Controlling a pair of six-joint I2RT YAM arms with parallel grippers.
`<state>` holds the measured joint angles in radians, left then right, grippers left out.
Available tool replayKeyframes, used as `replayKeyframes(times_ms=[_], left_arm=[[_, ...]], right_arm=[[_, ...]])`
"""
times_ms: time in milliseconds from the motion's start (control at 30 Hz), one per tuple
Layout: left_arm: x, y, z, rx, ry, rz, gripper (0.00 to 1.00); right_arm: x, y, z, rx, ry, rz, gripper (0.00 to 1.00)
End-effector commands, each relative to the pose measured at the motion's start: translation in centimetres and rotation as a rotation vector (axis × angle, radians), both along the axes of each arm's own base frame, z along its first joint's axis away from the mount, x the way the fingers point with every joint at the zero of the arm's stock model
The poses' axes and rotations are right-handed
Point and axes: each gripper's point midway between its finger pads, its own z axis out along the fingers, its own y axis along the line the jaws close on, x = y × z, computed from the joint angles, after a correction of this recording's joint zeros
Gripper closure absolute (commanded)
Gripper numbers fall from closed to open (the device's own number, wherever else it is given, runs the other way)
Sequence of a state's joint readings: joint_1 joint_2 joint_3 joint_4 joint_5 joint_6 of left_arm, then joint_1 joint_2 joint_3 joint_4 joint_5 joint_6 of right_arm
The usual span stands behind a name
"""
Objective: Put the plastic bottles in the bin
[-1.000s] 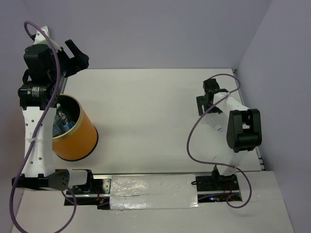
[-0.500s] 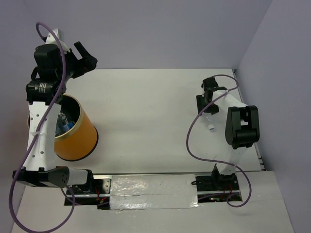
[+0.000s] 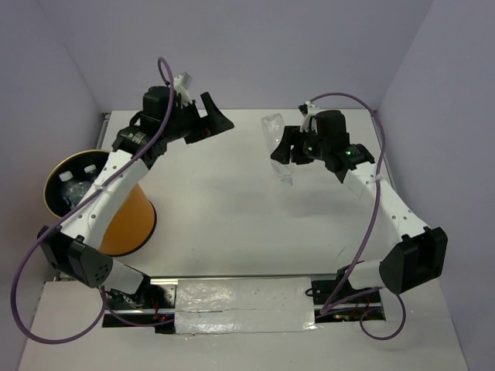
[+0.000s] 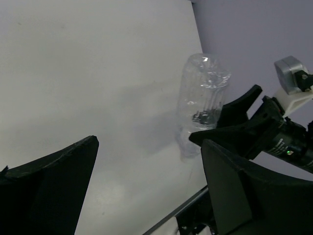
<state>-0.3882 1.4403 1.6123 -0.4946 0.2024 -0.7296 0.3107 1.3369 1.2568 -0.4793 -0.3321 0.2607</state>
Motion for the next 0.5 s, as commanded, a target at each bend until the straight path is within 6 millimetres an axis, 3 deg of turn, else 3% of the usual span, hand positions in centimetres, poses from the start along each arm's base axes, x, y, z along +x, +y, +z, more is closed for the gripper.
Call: replayKeyframes(times_ms=[0,233,467], left_arm=[[-0.5,-4.2,3.0,-0.158,-0.071,-0.11,0.01],[0.0,-8.4,0.3,-0.115,-0.005,-0.165,0.01],[1.3,-9.7,-1.3,-0.104,0.03,-0.157,0.01]], right_arm=[[-0.6,2.7,2.4,0.105,-0.016,0.064,0.52],[-1.7,4.8,3.8,0.107,-0.044,0.117,0.51],[-2.7,6.1,4.5,0.121,-0.045,0.164,0.51]])
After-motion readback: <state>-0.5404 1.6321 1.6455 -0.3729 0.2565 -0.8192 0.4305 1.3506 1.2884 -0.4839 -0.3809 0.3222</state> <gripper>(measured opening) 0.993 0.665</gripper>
